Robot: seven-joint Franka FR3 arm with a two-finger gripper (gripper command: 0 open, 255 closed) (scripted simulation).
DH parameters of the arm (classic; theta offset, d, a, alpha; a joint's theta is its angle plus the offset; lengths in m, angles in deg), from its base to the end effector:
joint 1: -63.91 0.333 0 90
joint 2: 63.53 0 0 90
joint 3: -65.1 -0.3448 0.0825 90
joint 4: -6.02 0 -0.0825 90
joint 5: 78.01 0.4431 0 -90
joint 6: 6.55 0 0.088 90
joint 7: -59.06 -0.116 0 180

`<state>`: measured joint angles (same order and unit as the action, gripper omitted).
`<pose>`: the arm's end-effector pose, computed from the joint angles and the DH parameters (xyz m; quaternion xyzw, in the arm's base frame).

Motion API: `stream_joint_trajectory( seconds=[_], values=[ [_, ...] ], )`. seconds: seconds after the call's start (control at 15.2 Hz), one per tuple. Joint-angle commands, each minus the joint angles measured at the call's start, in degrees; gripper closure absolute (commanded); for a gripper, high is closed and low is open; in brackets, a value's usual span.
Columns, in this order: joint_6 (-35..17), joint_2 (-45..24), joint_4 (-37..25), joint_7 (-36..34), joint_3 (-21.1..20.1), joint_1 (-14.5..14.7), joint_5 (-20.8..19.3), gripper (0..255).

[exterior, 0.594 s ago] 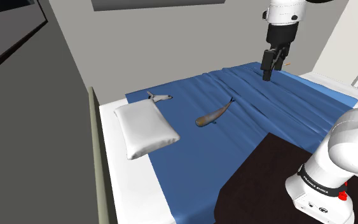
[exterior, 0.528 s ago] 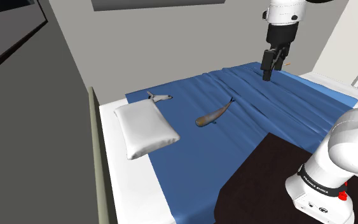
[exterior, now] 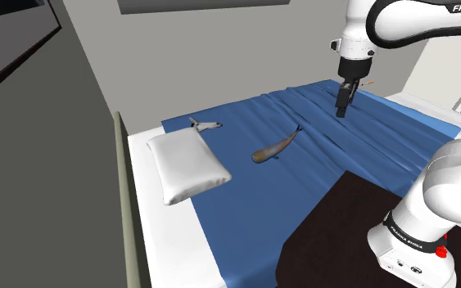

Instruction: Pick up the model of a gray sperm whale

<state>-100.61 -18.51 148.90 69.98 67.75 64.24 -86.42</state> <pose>0.3443 -0.0319 0.5350 0.9938 0.0897 -0.0392 0.0527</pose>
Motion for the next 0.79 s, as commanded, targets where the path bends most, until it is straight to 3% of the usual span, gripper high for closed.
stream_joint_trajectory(
  seconds=[0.0, 0.73],
  values=[
    [-4.4, -0.5, 3.0, 3.7, 2.1, 0.0, -2.1, 0],
    [-29.9, -14.5, 9.6, 21.7, 14.3, -0.5, -12.4, 0]
  ],
)
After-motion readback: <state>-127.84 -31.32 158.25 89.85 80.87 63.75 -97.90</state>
